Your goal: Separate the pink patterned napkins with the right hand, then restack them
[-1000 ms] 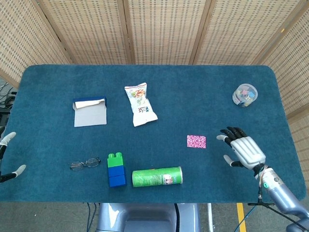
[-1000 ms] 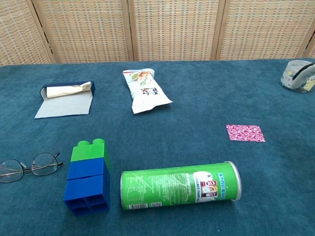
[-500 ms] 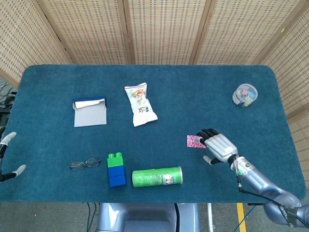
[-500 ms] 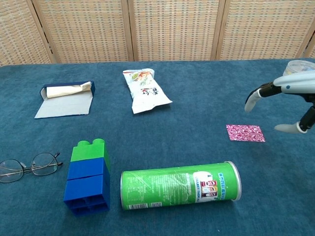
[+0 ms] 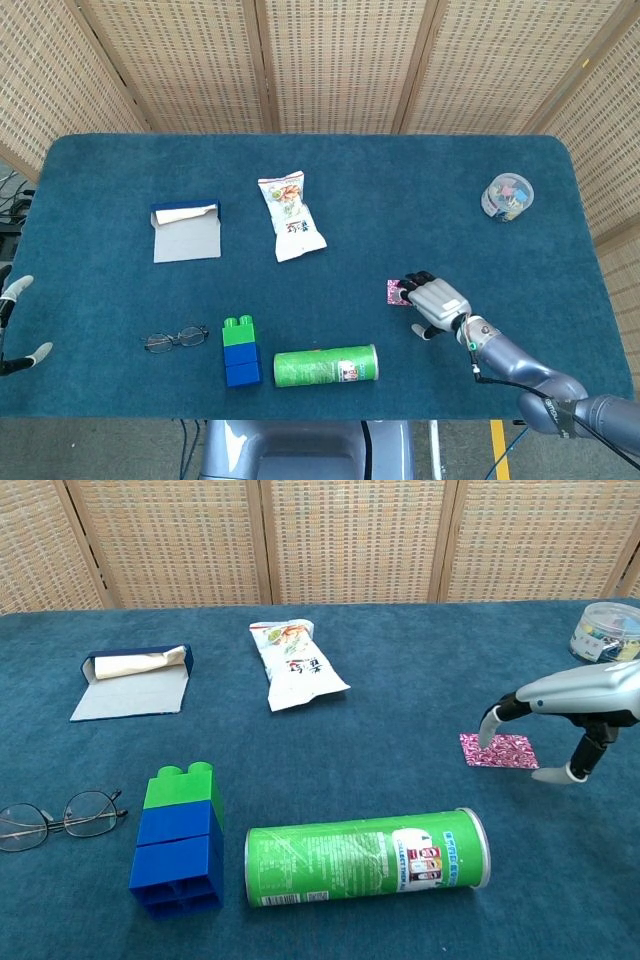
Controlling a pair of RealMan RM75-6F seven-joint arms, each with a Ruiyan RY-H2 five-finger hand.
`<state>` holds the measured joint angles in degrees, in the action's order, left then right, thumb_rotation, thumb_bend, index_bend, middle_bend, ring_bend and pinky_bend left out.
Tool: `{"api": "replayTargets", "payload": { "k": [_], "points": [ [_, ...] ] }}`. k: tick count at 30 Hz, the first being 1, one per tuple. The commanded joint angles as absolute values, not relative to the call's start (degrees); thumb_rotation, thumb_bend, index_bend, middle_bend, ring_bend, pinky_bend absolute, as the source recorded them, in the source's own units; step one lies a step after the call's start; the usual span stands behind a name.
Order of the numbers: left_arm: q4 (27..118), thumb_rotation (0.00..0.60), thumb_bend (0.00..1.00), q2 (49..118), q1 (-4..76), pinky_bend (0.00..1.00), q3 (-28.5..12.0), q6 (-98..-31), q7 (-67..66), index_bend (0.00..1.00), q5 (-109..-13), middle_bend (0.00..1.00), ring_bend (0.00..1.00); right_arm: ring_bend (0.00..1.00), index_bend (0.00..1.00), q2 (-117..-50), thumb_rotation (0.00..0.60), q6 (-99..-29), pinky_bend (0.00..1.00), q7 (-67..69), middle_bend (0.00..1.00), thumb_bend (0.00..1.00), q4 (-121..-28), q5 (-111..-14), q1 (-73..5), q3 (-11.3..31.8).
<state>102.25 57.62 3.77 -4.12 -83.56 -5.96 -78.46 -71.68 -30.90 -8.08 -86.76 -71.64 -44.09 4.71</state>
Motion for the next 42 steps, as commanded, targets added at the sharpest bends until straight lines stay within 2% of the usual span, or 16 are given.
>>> {"api": "replayTargets", "payload": {
  "k": [1, 22, 42],
  "points": [
    [102.2, 0.6, 0.05, 57.7, 3.9, 0.0, -4.1, -83.4, -5.9, 0.12, -78.4, 0.0, 0.0, 0.0, 0.2, -72.3, 0.6, -30.5, 0.05, -8.9, 0.12, 0.47, -85.9, -70.8, -44.6, 4.1],
    [101.9, 0.6, 0.05, 57.9, 3.7, 0.0, -3.8, -83.5, -5.6, 0.12, -78.4, 0.0, 0.0, 0.0, 0.2, -72.7, 0.6, -30.9, 0.04, -14.1, 0.12, 0.46, -82.2, -64.4, -46.0, -0.1],
    [102.2, 0.6, 0.05, 57.7, 3.7, 0.0, -3.6, -83.7, -5.6, 0.12, -78.7, 0.0, 0.0, 0.0, 0.2, -69.2, 0.6, -32.3, 0.04, -15.4, 0.12, 0.47, -79.5, -58.8, -44.1, -3.4]
  ]
}}
